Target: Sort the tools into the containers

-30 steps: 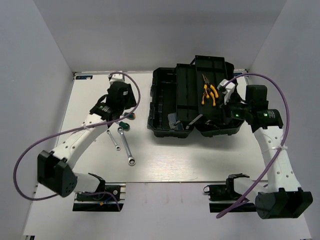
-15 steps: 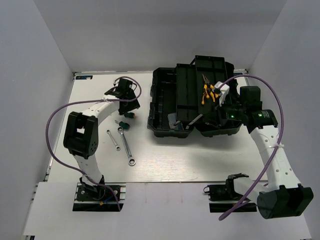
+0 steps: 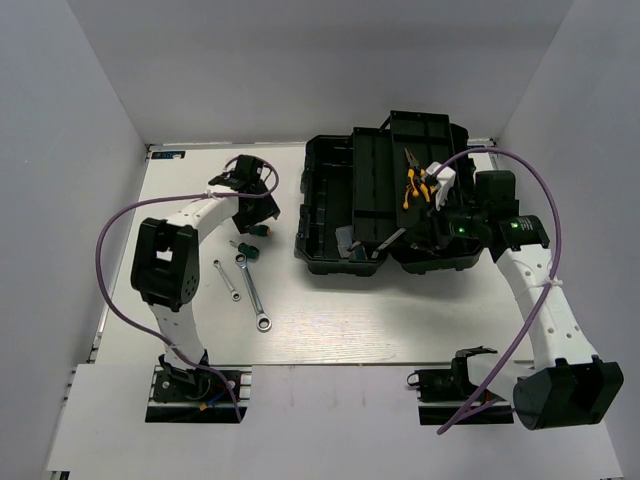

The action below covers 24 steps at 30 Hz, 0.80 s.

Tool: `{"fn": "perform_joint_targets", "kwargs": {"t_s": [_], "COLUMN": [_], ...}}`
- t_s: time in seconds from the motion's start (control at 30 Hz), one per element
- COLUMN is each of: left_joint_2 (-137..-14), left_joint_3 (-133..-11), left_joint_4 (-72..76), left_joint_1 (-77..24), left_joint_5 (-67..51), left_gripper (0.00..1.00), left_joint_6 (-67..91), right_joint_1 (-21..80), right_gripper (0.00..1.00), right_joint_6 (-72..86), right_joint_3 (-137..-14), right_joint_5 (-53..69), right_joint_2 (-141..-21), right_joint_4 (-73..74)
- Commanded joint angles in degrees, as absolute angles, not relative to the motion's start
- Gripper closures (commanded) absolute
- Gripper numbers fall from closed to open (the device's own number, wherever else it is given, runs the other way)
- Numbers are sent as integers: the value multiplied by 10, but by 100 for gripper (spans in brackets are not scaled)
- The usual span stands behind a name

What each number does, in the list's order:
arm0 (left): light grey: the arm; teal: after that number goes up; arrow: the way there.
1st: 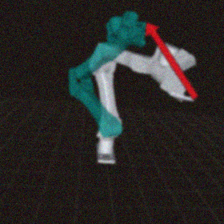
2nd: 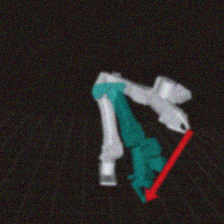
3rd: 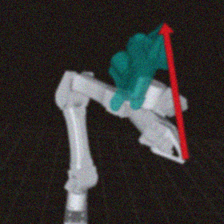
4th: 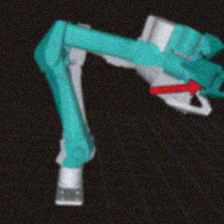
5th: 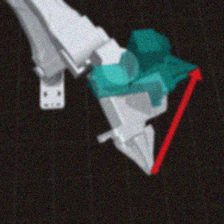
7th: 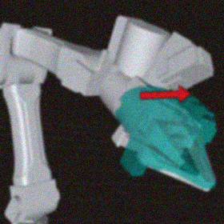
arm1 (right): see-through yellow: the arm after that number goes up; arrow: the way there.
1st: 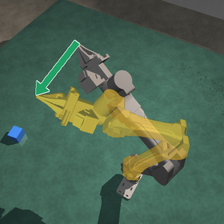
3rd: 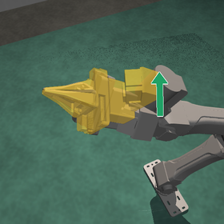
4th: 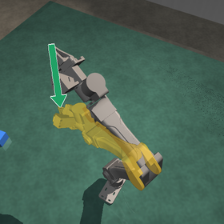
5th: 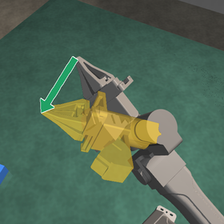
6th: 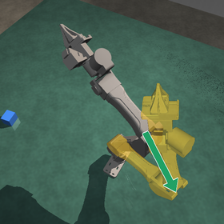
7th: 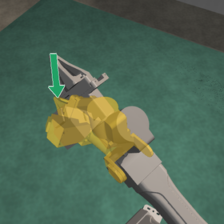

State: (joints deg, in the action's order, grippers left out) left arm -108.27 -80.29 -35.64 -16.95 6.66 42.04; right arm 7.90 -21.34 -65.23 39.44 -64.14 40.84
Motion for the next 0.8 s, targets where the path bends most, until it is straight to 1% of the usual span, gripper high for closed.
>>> {"fn": "perform_joint_targets", "kwargs": {"t_s": [0.0,0.2,0.57,0.67,0.77], "left_joint_2": [-1051,-1101,-1138,-1144,-1144], "left_joint_3": [-804,-817,-838,-838,-838], "left_joint_4": [-373,-384,-388,-404,-404], "left_joint_1": [-167,-167,-167,-167,-167], "left_joint_5": [74,79,115,131,136], "left_gripper": [22,21,21,24,31], "left_joint_6": [443,468,491,509,509], "right_joint_1": [78,80,78,79,78], "right_gripper": [64,63,63,63,63], "right_joint_6": [-204,-201,-205,-202,-203], "right_joint_3": [-644,-644,-652,-659,-662], "right_joint_5": [399,398,399,402,403], "right_joint_2": [-645,-645,-642,-642,-639], "right_joint_4": [379,381,389,393,395]}}
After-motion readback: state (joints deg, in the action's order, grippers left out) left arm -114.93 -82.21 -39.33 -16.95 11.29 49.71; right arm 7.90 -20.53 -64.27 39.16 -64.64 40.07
